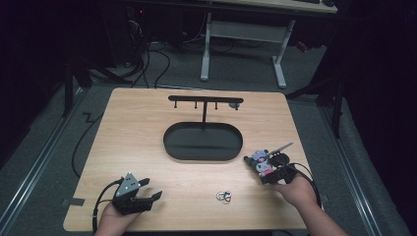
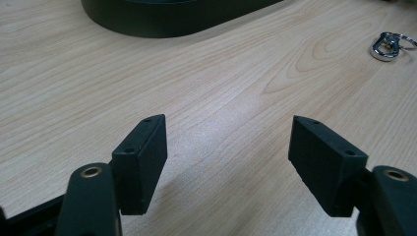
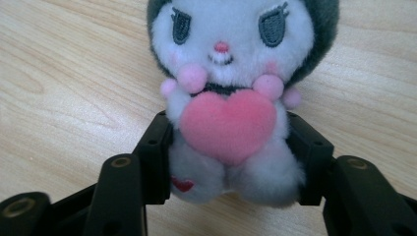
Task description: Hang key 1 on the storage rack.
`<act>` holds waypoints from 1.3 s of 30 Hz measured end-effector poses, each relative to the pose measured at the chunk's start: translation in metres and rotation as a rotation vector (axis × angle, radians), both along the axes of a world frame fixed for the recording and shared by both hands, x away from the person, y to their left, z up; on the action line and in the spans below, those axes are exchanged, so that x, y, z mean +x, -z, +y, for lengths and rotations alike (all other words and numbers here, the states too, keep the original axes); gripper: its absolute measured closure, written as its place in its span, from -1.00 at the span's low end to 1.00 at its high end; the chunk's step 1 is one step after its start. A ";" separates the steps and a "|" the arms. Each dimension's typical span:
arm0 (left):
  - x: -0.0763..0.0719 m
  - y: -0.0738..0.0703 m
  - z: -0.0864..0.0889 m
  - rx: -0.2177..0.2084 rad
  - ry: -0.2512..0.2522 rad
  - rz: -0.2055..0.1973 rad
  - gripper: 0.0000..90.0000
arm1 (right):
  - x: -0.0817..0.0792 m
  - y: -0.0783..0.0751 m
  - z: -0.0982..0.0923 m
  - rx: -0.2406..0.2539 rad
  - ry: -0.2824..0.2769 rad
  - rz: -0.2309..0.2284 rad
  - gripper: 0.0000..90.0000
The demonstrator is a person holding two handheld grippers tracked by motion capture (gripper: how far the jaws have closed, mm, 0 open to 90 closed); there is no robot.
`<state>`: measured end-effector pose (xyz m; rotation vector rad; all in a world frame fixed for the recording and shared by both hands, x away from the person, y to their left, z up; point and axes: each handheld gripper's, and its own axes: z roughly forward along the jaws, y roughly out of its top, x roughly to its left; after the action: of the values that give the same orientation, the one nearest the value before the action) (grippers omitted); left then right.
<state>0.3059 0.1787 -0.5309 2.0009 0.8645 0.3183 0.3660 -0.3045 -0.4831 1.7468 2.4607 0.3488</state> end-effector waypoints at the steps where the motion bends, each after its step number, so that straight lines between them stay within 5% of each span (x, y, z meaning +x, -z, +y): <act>1: 0.000 0.000 0.000 0.000 0.000 0.000 -0.30 | 0.000 -0.001 0.000 0.001 -0.003 -0.001 0.06; 17: 0.000 0.000 0.001 0.001 -0.007 -0.006 -0.30 | -0.011 -0.040 0.009 -0.019 -0.119 0.000 0.07; 39: 0.000 -0.001 0.003 -0.008 -0.026 -0.020 -0.31 | -0.004 -0.085 0.019 0.030 -0.140 -0.001 0.08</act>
<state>0.3059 0.1820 -0.5296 1.9775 0.8790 0.3486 0.3618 -0.2857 -0.3985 1.5883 2.5971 0.3999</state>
